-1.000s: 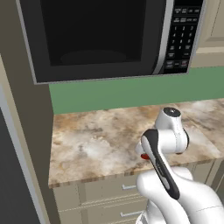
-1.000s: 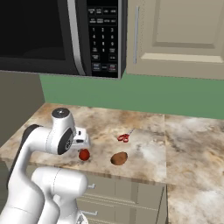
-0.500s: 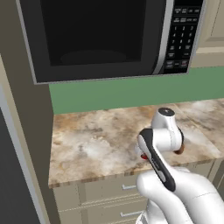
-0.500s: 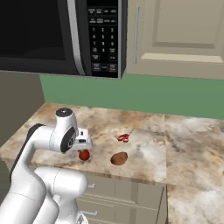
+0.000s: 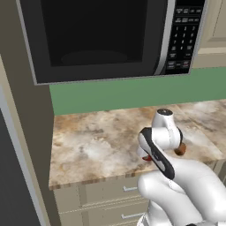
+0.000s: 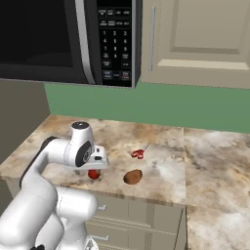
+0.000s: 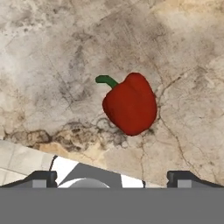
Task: Place the bell pepper and potato inside the fridge drawer. Close the drawer after placing the vegetables.
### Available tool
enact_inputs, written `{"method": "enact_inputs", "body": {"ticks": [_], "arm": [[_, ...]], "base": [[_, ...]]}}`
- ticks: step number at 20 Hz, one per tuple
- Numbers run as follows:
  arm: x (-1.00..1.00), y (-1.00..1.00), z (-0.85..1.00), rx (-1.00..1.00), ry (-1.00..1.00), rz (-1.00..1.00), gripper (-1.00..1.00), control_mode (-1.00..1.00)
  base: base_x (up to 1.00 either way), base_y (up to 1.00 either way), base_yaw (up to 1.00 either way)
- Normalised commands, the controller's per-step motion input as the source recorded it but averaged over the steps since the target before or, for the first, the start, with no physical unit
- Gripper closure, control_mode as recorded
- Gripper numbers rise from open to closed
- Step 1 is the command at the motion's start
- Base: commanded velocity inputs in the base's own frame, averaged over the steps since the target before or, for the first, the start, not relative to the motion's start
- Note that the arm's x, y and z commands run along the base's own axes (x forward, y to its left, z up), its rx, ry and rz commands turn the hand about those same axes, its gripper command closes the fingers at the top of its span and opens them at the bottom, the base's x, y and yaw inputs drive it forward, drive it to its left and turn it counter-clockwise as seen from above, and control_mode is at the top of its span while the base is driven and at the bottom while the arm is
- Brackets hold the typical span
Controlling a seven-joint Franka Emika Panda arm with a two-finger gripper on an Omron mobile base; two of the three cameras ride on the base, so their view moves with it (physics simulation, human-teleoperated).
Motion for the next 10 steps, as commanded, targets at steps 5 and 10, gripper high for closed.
{"method": "enact_inputs", "body": {"ticks": [5, 10], "arm": [[0.13, -0.05, -0.22, 0.00, 0.02, 0.02, -1.00, -1.00], [0.10, 0.00, -0.29, 0.00, 0.01, 0.06, -1.00, -1.00]], "base": [[0.00, 0.00, 0.00], [0.00, 0.00, 0.00]]}}
